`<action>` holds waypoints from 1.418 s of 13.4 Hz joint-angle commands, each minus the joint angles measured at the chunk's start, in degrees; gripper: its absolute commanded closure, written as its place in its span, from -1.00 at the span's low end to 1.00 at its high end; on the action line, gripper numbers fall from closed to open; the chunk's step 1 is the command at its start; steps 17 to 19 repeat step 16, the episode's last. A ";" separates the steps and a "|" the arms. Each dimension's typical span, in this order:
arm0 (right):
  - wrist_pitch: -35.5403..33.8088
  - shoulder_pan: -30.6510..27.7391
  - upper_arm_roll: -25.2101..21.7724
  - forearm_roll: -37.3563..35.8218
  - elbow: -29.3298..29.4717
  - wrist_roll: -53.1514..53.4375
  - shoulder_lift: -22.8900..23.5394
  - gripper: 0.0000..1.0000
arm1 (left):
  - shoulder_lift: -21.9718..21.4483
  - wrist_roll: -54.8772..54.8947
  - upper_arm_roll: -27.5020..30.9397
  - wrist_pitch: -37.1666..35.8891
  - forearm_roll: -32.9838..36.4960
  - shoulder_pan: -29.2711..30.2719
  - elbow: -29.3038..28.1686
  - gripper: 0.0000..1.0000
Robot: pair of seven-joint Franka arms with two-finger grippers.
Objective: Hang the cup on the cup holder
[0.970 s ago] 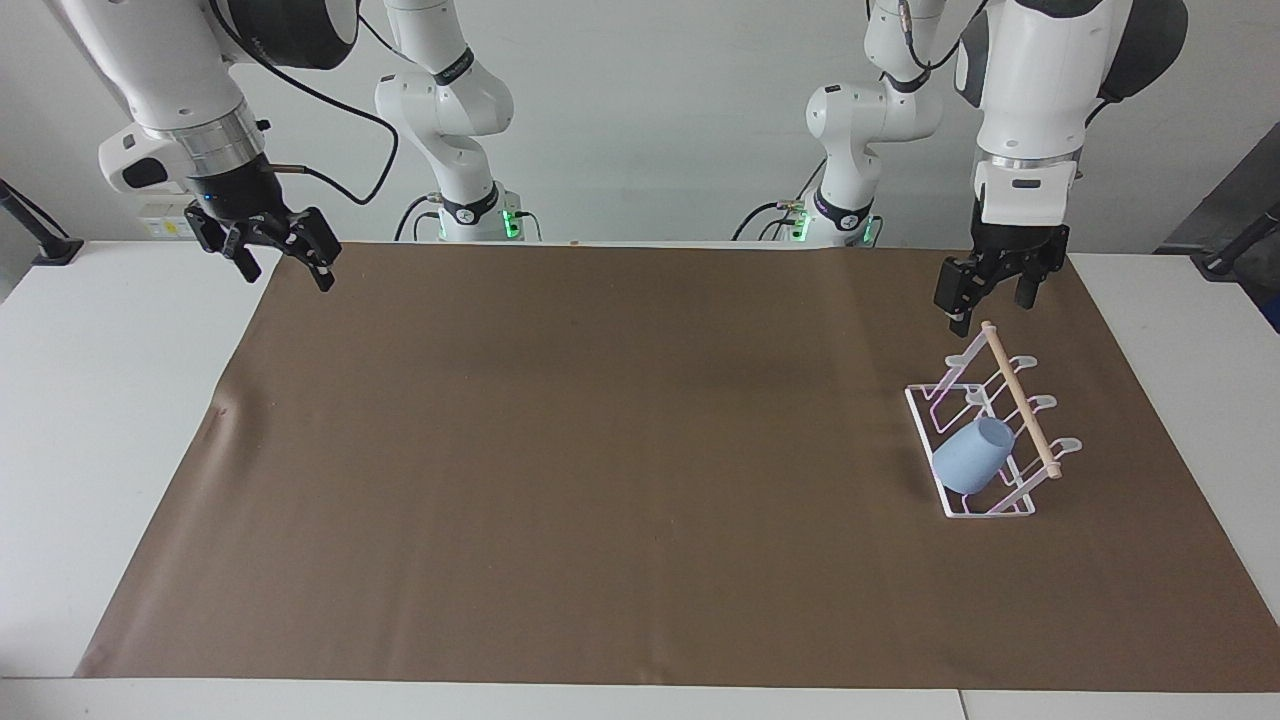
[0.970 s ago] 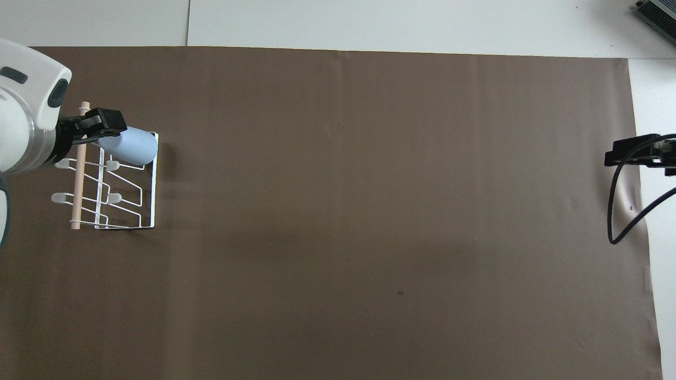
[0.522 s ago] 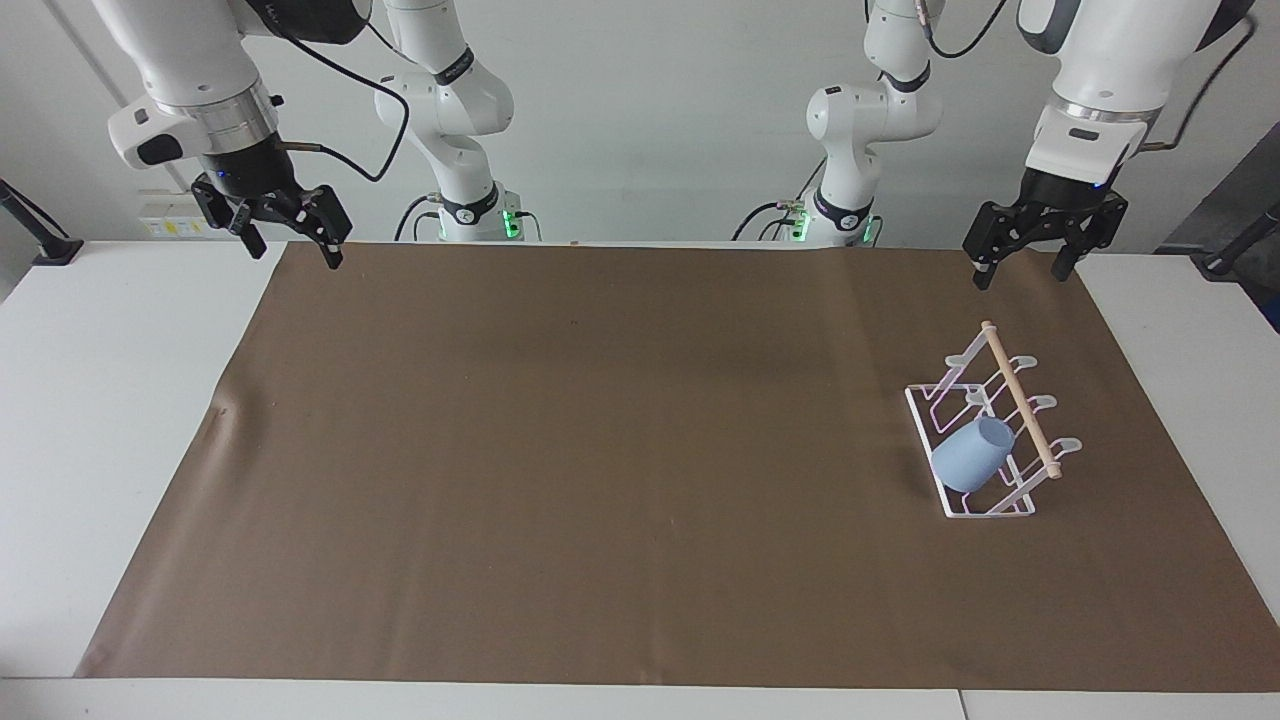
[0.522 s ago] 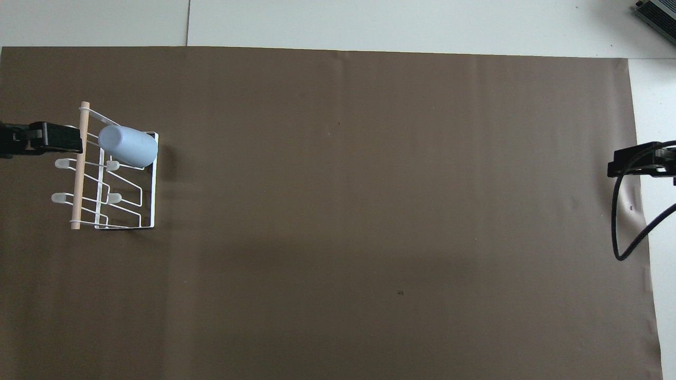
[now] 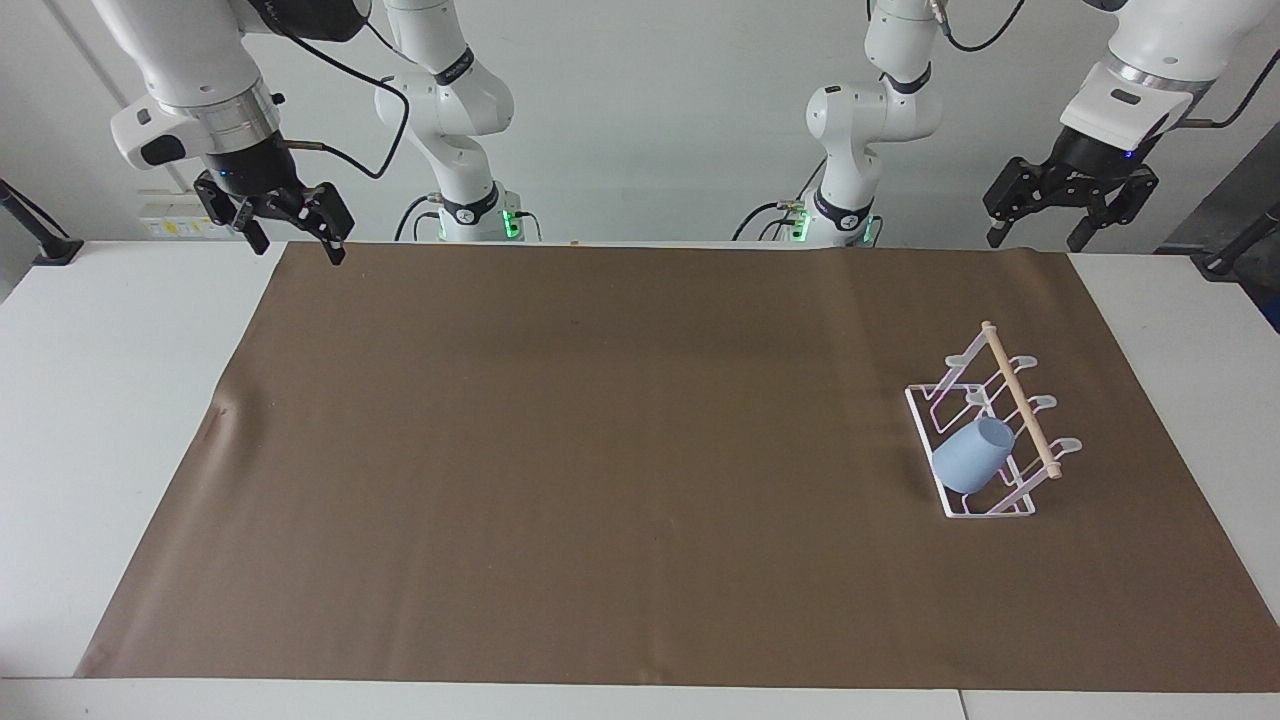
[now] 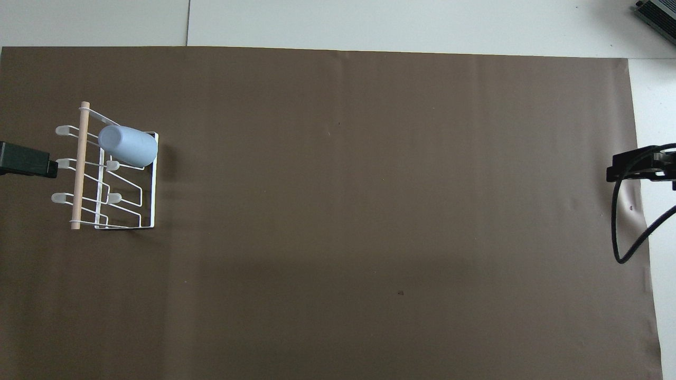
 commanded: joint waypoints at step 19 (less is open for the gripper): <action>-3.83 0.39 0.84 0.56 -0.75 1.20 -1.99 -1.00 | -0.45 0.17 3.65 -4.81 1.28 -3.52 1.08 -1.00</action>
